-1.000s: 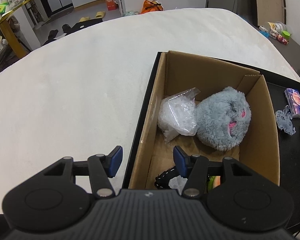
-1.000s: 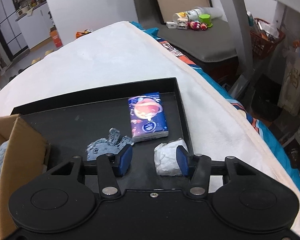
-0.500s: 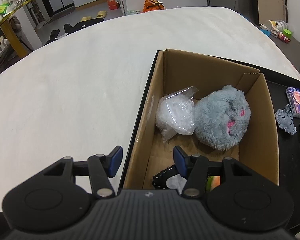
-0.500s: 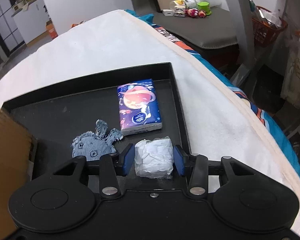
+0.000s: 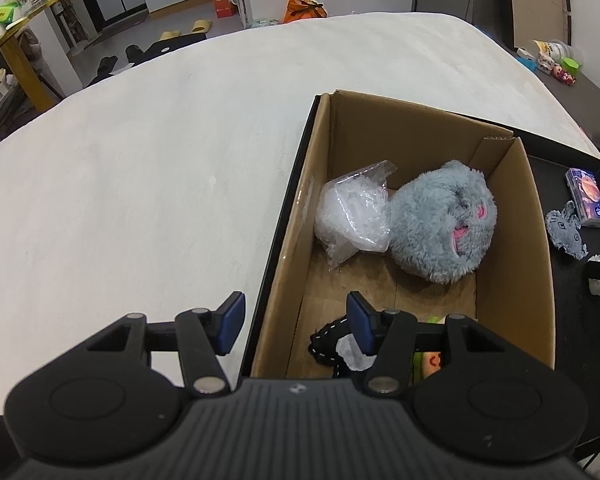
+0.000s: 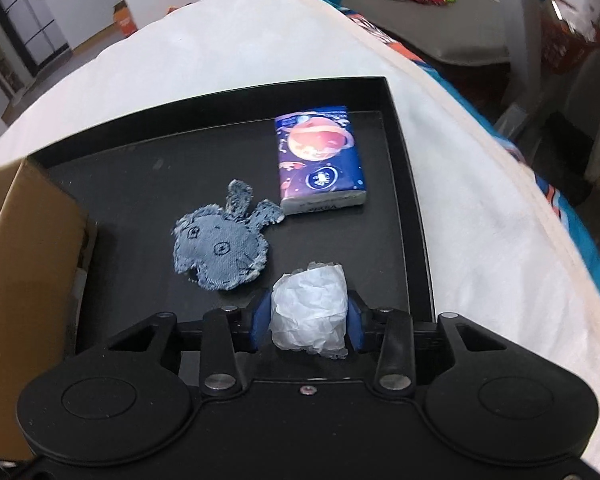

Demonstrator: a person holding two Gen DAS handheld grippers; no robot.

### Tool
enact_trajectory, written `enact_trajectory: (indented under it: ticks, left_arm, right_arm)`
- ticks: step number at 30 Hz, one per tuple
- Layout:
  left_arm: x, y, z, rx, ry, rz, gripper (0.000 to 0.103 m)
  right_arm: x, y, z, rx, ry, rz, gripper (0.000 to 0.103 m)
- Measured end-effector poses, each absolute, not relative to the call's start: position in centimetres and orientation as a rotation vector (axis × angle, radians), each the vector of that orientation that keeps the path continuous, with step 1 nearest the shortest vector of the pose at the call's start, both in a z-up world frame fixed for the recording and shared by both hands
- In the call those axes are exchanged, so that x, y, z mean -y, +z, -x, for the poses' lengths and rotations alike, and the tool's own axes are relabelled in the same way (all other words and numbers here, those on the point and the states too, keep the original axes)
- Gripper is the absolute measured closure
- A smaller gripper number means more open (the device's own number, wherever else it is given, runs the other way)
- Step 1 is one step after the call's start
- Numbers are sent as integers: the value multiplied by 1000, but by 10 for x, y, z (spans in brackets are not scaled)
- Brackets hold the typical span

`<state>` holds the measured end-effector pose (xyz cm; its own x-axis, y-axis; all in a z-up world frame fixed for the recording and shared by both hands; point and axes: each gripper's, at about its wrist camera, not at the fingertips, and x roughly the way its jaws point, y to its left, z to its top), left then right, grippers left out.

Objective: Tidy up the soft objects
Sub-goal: 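Carry the white tissue ball into the box and release it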

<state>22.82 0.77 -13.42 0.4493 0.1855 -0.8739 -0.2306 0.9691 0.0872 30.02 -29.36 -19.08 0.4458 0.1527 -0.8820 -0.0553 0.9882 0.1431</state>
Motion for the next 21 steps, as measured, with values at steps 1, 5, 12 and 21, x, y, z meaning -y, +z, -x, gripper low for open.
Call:
enact_trajectory:
  ticks: [1, 5, 12, 21]
  left_arm:
    - [-9, -134, -226, -1073, 258, 50, 49]
    - [-11, -134, -226, -1075, 257, 59, 49]
    - [-18, -134, -224, -1077, 254, 73, 49]
    - [-26, -133, -219, -1065, 248, 104, 49]
  right_arm:
    - [293, -189, -299, -1095, 132, -94, 65]
    - [295, -181, -294, -1078, 146, -123, 65]
    - [288, -157, -286, -1046, 164, -112, 65]
    - [259, -125, -279, -996, 242, -105, 65]
